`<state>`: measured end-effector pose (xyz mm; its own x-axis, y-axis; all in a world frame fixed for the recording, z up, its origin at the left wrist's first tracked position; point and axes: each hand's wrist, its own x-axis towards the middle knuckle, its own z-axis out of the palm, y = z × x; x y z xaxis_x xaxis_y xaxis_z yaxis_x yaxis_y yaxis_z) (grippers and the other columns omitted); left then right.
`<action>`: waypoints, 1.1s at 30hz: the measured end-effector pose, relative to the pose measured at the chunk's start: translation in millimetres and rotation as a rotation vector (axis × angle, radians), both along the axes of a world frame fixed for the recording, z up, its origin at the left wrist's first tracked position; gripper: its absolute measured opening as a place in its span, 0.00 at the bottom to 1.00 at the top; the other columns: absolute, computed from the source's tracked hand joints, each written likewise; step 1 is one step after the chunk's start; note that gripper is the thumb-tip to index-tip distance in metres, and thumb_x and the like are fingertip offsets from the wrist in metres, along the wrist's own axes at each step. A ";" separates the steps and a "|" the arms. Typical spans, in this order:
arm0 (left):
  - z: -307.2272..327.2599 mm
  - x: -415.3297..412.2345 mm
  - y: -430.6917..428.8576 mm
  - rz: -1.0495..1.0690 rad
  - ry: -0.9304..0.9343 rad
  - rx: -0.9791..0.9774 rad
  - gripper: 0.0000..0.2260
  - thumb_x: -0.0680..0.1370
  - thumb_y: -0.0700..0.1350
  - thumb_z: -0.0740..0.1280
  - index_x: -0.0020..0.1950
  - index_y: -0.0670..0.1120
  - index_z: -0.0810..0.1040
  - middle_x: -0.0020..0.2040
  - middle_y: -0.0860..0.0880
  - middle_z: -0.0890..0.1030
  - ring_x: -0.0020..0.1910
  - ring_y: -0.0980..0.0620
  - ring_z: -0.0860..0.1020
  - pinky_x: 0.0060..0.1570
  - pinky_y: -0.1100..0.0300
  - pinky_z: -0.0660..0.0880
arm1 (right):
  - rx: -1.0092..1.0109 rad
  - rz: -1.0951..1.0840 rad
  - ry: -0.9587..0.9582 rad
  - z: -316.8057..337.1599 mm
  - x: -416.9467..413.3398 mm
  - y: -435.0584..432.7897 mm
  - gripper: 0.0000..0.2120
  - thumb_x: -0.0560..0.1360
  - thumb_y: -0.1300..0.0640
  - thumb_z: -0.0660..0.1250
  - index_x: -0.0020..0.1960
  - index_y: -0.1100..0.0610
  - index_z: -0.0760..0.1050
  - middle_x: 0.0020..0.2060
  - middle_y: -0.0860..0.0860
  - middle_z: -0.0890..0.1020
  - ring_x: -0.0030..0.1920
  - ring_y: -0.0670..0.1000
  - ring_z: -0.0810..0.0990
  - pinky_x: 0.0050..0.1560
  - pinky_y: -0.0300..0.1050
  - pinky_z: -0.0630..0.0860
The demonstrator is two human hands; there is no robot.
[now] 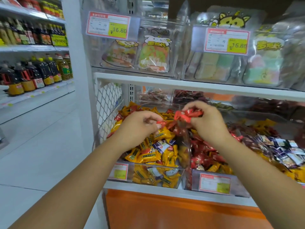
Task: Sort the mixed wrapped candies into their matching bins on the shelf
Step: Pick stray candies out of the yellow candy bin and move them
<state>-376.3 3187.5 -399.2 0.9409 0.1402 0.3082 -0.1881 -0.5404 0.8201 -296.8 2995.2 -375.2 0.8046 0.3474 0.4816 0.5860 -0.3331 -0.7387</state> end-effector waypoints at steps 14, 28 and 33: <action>-5.5 57.2 -105.1 0.010 -0.087 0.237 0.10 0.76 0.49 0.71 0.57 0.53 0.81 0.45 0.61 0.79 0.35 0.65 0.70 0.39 0.69 0.65 | -0.275 -0.137 0.100 -20.6 66.3 -96.8 0.12 0.67 0.54 0.78 0.46 0.45 0.79 0.46 0.45 0.83 0.45 0.44 0.81 0.48 0.36 0.76; -12.5 -8.0 15.0 0.002 0.273 0.422 0.08 0.74 0.47 0.74 0.52 0.53 0.83 0.43 0.57 0.83 0.41 0.64 0.78 0.39 0.72 0.71 | -0.473 0.239 -0.042 17.3 3.3 -27.2 0.07 0.72 0.58 0.73 0.47 0.47 0.83 0.43 0.42 0.84 0.44 0.39 0.81 0.50 0.34 0.74; -32.4 -25.9 44.4 -0.013 0.319 0.406 0.12 0.71 0.50 0.75 0.54 0.54 0.83 0.47 0.61 0.79 0.42 0.66 0.75 0.40 0.75 0.68 | -1.123 0.444 0.019 -1.8 -6.3 42.5 0.13 0.74 0.57 0.72 0.58 0.50 0.80 0.50 0.44 0.83 0.51 0.45 0.80 0.55 0.41 0.76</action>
<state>-402.2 3231.9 -431.6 0.9979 0.0567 0.0323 0.0288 -0.8264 0.5623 -303.2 3037.7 -377.0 0.5127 0.8127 -0.2767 0.8045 -0.5674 -0.1757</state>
